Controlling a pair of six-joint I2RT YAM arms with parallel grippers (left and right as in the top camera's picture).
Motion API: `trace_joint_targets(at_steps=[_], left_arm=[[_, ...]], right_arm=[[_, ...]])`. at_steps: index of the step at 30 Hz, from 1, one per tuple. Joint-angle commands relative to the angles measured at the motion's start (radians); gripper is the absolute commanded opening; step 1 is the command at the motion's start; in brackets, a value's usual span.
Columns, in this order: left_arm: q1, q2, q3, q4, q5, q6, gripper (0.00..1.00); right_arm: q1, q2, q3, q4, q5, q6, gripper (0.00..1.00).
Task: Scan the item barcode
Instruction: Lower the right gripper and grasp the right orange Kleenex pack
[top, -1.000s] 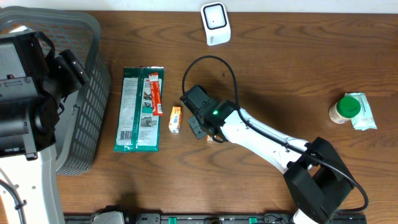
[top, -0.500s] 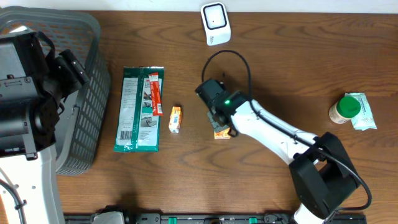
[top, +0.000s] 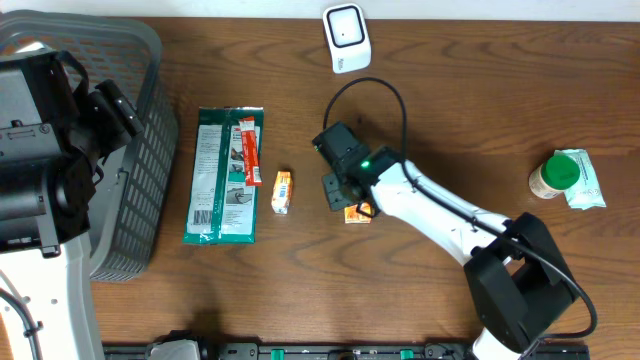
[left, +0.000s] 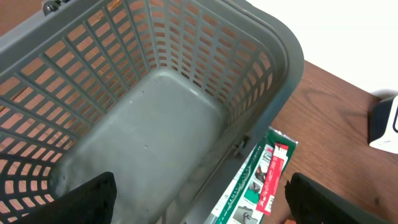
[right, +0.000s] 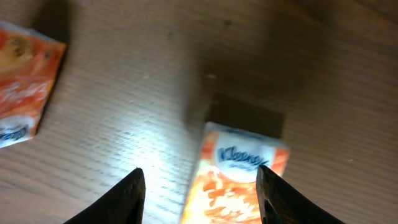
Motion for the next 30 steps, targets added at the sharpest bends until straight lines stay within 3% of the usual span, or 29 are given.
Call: trace_joint_targets(at_steps=[1,8,21,27,30], left_arm=[[0.004,0.002,0.005,-0.005,-0.009,-0.002,0.88],[0.004,0.002,0.005,-0.005,-0.009,-0.002,0.88],[0.004,0.002,0.005,-0.005,-0.009,-0.002,0.88],[0.004,0.002,0.005,-0.005,-0.009,-0.002,0.88],[0.004,0.002,0.005,-0.005,-0.009,-0.002,0.88]], right_arm=[[0.049,0.006,-0.016,-0.003,0.102,0.080,0.51],[0.113,0.006,-0.035,-0.005,0.227,0.154,0.43],[0.130,0.111,-0.053,-0.003,0.303,0.182,0.41],[0.127,0.141,-0.049,-0.008,0.307,0.177,0.24],[0.126,0.134,-0.040,-0.012,0.307,0.160,0.24]])
